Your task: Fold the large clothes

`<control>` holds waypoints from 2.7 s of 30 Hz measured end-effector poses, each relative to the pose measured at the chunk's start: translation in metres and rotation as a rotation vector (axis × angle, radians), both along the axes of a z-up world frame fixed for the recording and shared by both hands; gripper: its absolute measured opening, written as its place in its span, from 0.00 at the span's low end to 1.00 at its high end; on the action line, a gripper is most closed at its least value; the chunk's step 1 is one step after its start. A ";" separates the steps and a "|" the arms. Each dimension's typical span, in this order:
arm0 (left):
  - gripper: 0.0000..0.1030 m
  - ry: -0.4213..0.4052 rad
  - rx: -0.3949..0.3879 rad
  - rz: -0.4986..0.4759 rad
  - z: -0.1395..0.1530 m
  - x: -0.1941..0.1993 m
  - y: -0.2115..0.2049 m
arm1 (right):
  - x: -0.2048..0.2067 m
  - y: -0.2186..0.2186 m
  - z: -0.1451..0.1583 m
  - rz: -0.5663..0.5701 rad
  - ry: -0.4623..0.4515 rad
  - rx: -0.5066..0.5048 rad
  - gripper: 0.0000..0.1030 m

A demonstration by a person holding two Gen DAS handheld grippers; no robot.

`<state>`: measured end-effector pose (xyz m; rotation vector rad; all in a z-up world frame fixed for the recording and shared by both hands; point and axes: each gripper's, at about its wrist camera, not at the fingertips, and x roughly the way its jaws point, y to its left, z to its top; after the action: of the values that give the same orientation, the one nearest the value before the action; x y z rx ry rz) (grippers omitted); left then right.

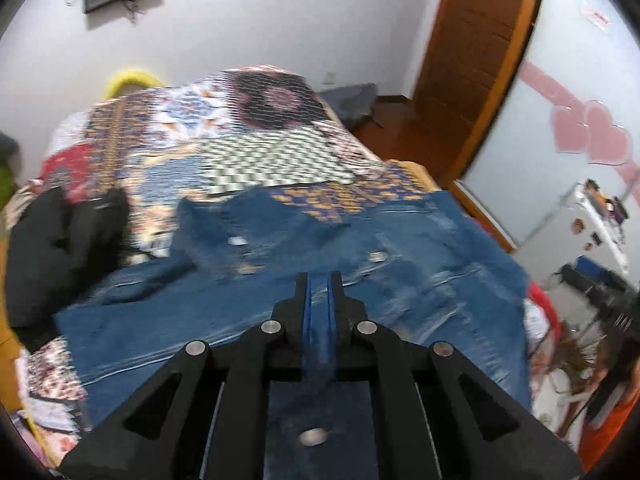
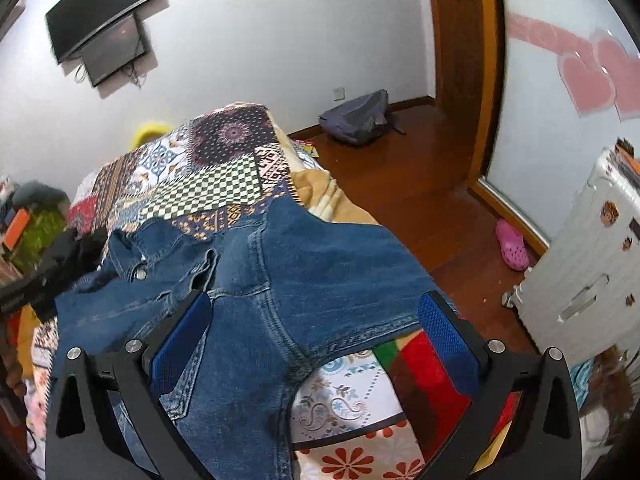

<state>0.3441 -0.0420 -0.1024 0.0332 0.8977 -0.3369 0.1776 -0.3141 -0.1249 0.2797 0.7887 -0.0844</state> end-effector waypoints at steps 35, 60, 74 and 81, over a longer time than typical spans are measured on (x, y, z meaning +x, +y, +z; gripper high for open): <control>0.49 0.127 -0.005 0.300 -0.073 -0.046 0.124 | 0.053 -0.109 -0.060 -0.296 0.113 0.459 0.12; 0.50 0.050 -0.031 0.277 -0.044 -0.092 0.125 | 0.065 0.117 -0.057 0.345 0.218 0.295 0.12; 0.51 0.073 -0.029 0.252 -0.053 -0.080 0.109 | 0.052 0.050 -0.018 0.180 0.114 0.335 0.54; 0.51 0.066 -0.039 0.240 -0.051 -0.073 0.101 | 0.070 0.005 -0.051 0.029 0.176 0.416 0.54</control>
<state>0.2707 0.0595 -0.1536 -0.1217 0.9495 -0.1316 0.2474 -0.3096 -0.1761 0.6617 0.9829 0.0857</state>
